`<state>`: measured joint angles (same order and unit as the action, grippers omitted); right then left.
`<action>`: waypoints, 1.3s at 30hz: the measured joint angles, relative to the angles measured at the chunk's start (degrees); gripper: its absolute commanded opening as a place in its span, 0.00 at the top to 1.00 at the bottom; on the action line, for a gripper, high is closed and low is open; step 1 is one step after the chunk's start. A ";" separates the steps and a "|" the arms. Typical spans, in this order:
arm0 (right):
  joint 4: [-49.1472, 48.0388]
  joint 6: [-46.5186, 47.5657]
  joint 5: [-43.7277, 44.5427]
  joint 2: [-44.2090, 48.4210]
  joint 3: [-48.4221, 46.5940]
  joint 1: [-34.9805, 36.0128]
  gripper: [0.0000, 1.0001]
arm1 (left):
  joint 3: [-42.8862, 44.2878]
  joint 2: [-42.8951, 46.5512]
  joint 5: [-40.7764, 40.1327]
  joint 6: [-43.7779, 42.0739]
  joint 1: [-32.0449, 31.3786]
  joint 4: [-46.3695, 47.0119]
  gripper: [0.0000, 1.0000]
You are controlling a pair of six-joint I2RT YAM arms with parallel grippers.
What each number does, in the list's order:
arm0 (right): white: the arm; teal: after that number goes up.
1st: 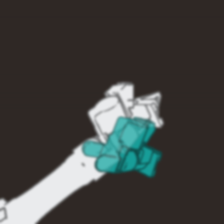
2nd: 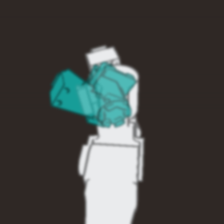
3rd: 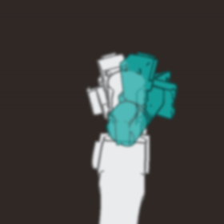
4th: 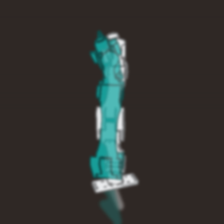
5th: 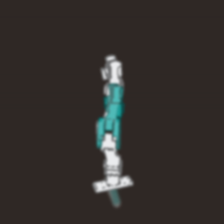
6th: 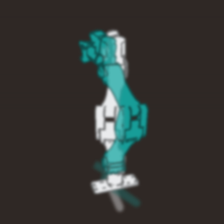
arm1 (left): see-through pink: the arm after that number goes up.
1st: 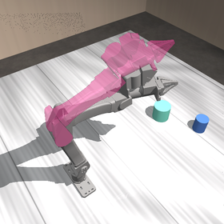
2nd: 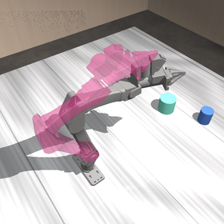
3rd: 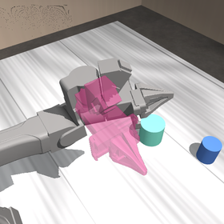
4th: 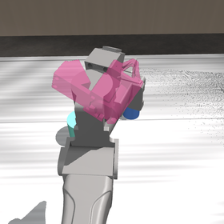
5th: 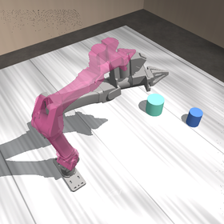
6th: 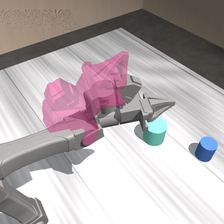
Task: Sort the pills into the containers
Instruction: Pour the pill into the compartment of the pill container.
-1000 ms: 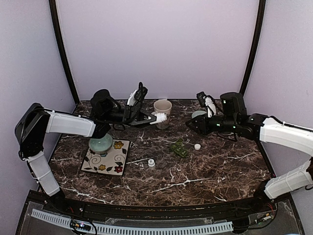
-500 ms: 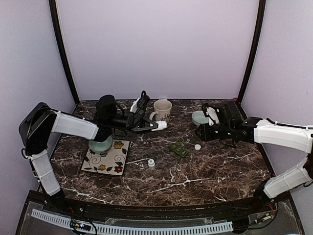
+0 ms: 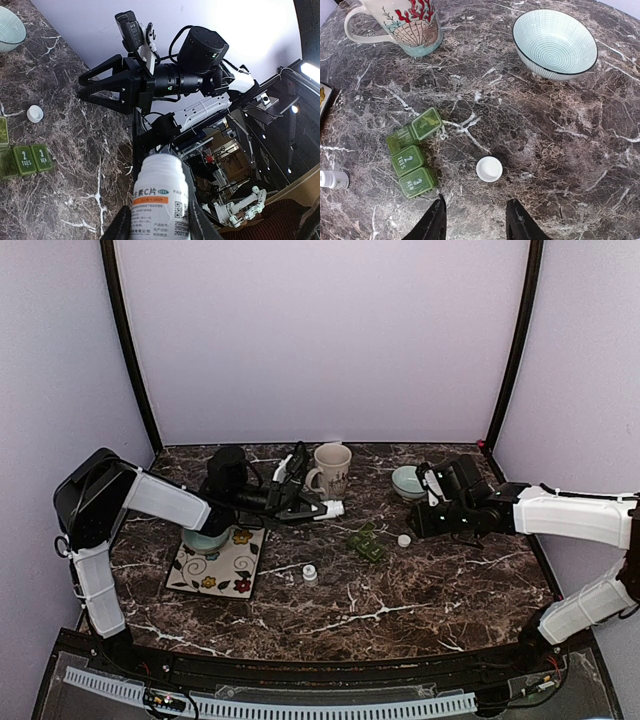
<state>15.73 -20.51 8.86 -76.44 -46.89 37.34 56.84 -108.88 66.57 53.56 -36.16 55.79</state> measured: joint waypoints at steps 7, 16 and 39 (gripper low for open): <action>0.57 -0.61 0.55 0.26 0.61 -0.02 0.60 | 0.09 -2.93 -0.96 -1.11 0.00 -0.09 1.00; 0.50 -1.57 1.53 2.21 1.81 -0.11 0.60 | 1.51 -4.96 -4.70 -3.65 0.00 -1.53 1.00; -0.35 -2.62 1.55 4.15 2.60 -0.28 0.60 | 2.08 -8.09 -18.12 -7.28 -2.32 -7.98 1.00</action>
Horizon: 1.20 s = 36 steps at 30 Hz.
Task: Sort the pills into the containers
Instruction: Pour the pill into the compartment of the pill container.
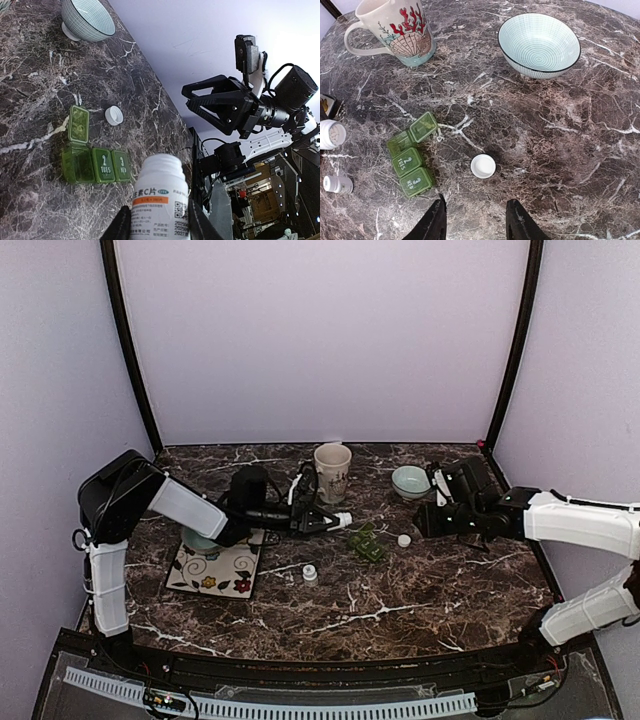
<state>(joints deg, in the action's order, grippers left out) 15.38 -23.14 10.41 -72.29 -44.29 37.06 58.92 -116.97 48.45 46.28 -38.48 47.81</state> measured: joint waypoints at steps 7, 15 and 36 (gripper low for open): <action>0.02 -0.15 0.02 1.31 0.09 0.00 0.60 | 0.90 -1.44 -1.73 0.02 -0.44 -0.04 1.00; 0.02 -0.15 0.17 1.75 0.09 0.00 0.60 | 2.10 -2.56 -3.17 -0.09 -0.98 -1.46 1.00; 0.02 -0.98 0.15 2.58 0.50 0.00 0.60 | 4.72 -4.98 -3.65 -2.14 -1.95 -5.79 1.00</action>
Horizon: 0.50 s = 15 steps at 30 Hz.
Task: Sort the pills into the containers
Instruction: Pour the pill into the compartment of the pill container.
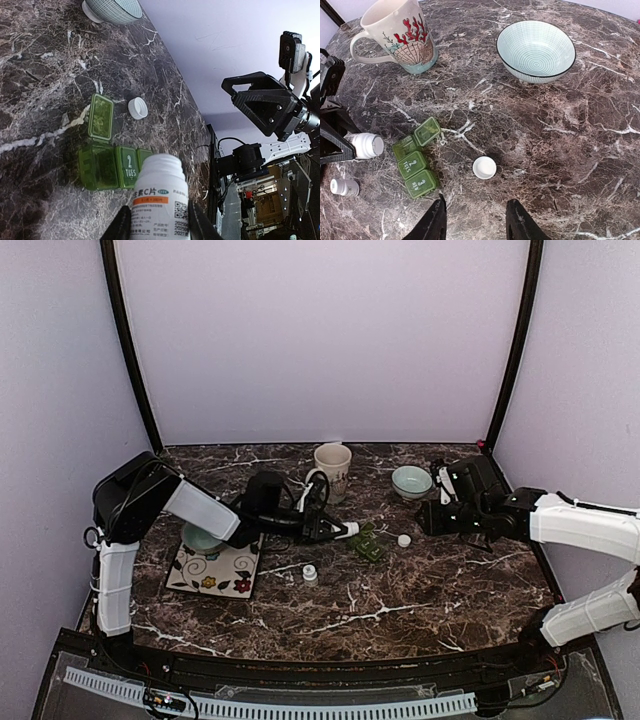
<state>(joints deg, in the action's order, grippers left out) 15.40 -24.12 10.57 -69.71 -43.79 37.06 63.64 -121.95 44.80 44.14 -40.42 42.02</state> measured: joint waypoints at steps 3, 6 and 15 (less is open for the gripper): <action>0.00 -0.04 -0.02 0.00 0.04 0.00 0.60 | 0.09 -0.17 -0.15 -0.22 -0.11 -0.57 1.00; 0.00 -0.11 -0.02 0.00 0.15 0.00 0.60 | 0.09 -0.28 -0.42 -0.50 -0.11 -1.27 1.00; -0.02 -0.20 -0.02 0.00 0.17 0.00 0.60 | 1.18 -0.61 -1.09 -1.73 -0.37 -3.61 1.00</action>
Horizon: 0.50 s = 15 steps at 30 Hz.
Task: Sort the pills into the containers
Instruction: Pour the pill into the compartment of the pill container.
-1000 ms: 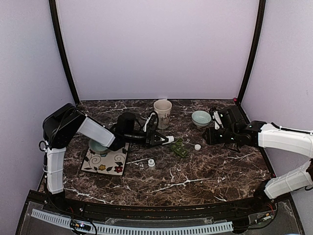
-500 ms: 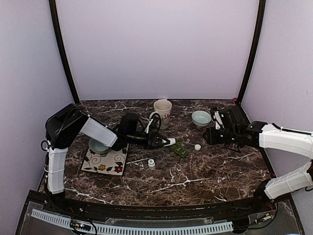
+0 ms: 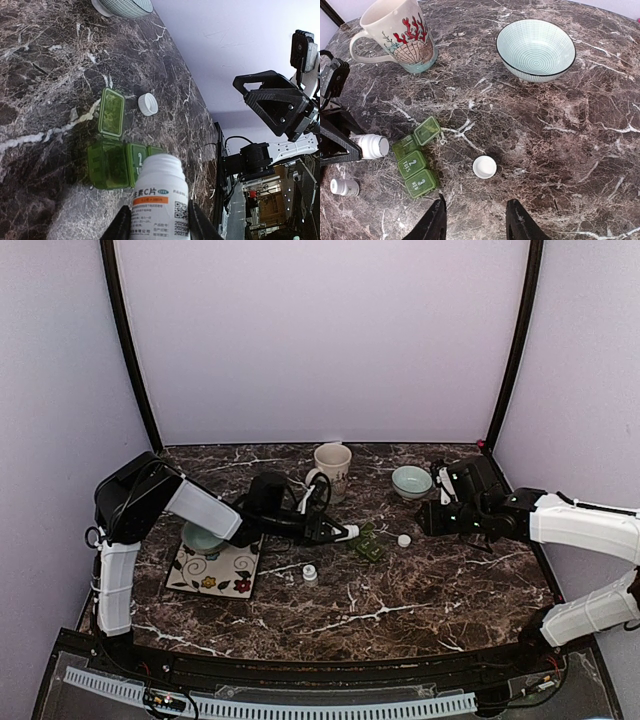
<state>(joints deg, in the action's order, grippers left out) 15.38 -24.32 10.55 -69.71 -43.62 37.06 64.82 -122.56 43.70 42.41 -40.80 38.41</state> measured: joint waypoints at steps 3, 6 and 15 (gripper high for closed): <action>-0.02 -0.02 -0.02 0.00 0.00 0.00 0.60 | 0.09 -0.02 -0.33 -0.24 0.00 -0.79 1.00; -0.02 -0.02 -0.02 0.00 0.00 0.00 0.60 | 0.11 -0.09 -0.70 -0.46 0.00 -1.53 1.00; -0.20 -0.02 -0.07 -0.02 0.00 0.00 0.60 | 1.18 -0.52 -1.07 -1.31 -0.09 -3.30 1.00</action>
<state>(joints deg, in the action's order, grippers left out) 15.18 -24.34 10.48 -69.73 -43.62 37.06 66.00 -123.09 42.63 41.10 -40.88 35.11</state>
